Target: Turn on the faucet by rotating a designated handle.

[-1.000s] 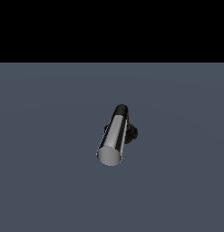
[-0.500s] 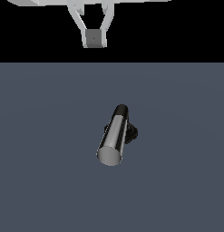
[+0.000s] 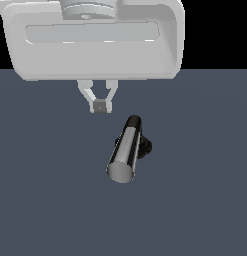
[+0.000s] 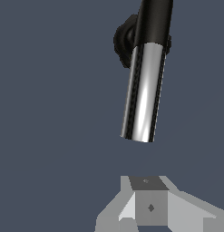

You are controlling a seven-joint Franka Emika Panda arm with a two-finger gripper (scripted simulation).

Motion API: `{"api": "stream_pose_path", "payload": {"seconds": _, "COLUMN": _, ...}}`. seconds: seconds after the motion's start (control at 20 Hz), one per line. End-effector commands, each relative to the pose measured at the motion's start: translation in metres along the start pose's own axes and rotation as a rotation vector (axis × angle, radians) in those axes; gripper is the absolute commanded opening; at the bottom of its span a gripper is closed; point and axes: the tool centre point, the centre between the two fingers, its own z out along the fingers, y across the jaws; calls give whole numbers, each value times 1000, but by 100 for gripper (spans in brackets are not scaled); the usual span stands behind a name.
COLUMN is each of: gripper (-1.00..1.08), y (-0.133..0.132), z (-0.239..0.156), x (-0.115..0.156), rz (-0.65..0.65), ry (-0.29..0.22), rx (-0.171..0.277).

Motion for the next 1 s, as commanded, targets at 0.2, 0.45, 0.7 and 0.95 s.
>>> {"api": "stream_pose_path", "payload": {"seconds": 0.2, "gripper": -100, "y": -8, "z": 46, "x": 6, "rz": 18, "ry": -2, "rx": 5}}
{"api": "stream_pose_path", "payload": {"seconds": 0.45, "gripper": -100, "y": -14, "z": 80, "x": 11, "rz": 30, "ry": -4, "rx": 9}}
{"api": "stream_pose_path", "payload": {"seconds": 0.7, "gripper": -100, "y": -20, "z": 108, "x": 16, "rz": 41, "ry": -5, "rx": 12}}
{"api": "stream_pose_path", "payload": {"seconds": 0.95, "gripper": -100, "y": -23, "z": 128, "x": 20, "rz": 48, "ry": -7, "rx": 14}}
